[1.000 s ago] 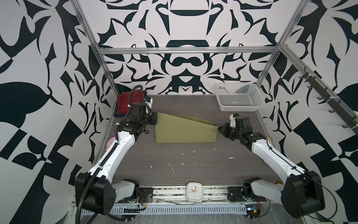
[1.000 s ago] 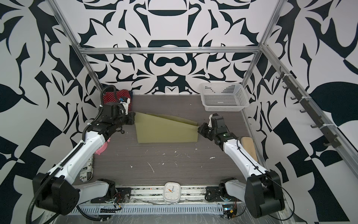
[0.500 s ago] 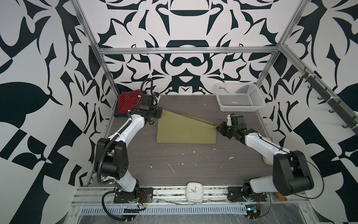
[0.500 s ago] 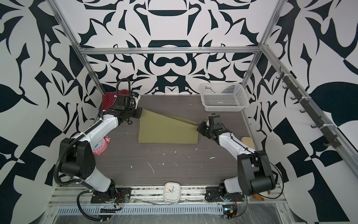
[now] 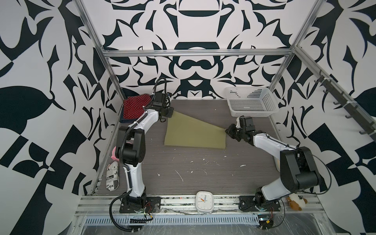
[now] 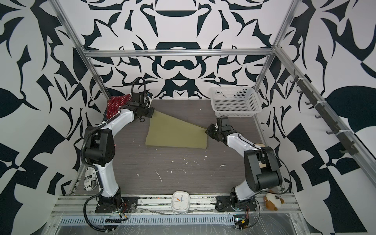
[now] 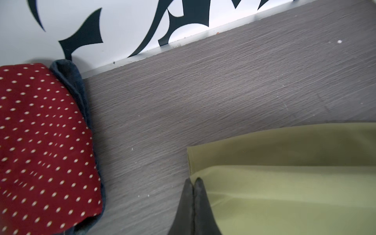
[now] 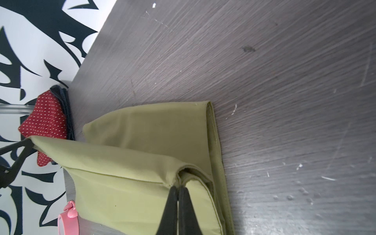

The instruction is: Fold and stack the skirts

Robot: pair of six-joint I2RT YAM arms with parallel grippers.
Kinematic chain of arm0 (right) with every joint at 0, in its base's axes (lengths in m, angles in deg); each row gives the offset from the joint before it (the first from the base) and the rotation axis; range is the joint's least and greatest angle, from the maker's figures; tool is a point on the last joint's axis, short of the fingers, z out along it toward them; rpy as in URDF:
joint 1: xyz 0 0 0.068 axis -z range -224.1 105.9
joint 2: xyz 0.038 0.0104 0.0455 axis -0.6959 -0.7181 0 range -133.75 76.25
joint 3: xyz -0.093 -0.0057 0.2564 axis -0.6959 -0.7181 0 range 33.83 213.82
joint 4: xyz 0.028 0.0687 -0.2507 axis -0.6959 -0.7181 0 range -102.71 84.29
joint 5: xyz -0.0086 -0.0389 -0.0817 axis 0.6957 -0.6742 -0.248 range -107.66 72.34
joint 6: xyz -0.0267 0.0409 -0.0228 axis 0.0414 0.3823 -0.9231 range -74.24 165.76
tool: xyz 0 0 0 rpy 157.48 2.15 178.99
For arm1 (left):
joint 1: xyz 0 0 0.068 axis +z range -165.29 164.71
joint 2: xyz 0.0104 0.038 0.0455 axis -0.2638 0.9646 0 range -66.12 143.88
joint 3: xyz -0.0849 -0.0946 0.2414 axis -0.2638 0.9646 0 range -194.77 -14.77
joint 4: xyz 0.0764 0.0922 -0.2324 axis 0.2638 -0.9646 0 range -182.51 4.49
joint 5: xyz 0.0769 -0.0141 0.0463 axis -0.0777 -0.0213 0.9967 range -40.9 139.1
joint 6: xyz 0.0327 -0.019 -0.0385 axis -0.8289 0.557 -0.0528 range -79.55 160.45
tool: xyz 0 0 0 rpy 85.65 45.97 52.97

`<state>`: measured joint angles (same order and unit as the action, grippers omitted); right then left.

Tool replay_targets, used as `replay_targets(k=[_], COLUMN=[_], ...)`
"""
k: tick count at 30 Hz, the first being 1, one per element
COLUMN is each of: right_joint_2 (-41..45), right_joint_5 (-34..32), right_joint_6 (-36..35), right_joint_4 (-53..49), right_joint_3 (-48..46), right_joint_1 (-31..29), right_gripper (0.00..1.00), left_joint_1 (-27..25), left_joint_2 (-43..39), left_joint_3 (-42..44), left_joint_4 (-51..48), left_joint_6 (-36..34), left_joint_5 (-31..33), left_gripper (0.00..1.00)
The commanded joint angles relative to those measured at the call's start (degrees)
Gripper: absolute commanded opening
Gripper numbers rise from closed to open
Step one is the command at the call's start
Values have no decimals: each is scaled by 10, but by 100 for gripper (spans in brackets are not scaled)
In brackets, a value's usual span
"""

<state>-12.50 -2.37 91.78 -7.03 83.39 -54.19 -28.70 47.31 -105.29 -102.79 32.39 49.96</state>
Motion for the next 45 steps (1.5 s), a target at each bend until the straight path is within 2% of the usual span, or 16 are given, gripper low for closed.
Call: replay_targets(k=[1, 6, 7, 9, 10, 11, 13, 14, 16, 18, 21, 25, 28, 34, 38, 45], right_joint_2=[-9, -31, -34, -36, -36, -34, -29, -26, -10, 20, 69, 89, 77, 4, -28, -58], right_joint_5=[-22, -20, -17, -16, -16, -19, -18, -14, -1, 8, 34, 58, 49, 52, 27, 19], right_joint_6=[-13, -15, -15, -17, -18, -19, -25, -33, -50, -66, -86, -95, -102, -102, -109, -110], right_joint_4=[9, 13, 16, 15, 6, 3, -14, -33, -55, -73, -60, -29, -2, 44, 54, 46], right_joint_3=[22, 37, 42, 54, 64, 71, 92, 109, 129, 130, 88, 17, -19, -40, -43, -30], right_joint_1=[5, 7, 7, 7, 7, 8, 10, 10, 11, 10, 0, -44, -69, -70, -71, -65], right_gripper=[0, 1, 5, 17, 21, 26, 42, 47, 47, 47, 41, 21, 12, 6, 6, 5], left_joint_1=[8, 8, 8, 8, 7, 7, 7, 7, 5, 0, -23, -53, -55, -54, -53, -53], left_joint_2=[31, 71, 74, 77, 78, 78, 74, 69, 45, 0, -85, -166, -180, -179, -179, -188], left_joint_3=[-33, -70, -74, -83, -93, -101, -124, -142, -152, -128, -14, 183, 274, 379, 410, 441], left_joint_4=[-16, -29, -28, -25, -30, -31, -35, -52, -70, -80, -44, 53, 94, 118, 109, 105], left_joint_6=[-16, -20, -21, -21, -28, -32, -15, -11, 9, 43, 104, 194, 259, 325, 359, 388], left_joint_5=[21, 23, 27, 43, 40, 47, 94, 104, 116, 90, 62, 18, -10, 16, 39, 47], left_gripper=[0, 0, 3, 33, 28, 32, 63, 62, 61, 61, 57, 46, 42, 34, 29, 28])
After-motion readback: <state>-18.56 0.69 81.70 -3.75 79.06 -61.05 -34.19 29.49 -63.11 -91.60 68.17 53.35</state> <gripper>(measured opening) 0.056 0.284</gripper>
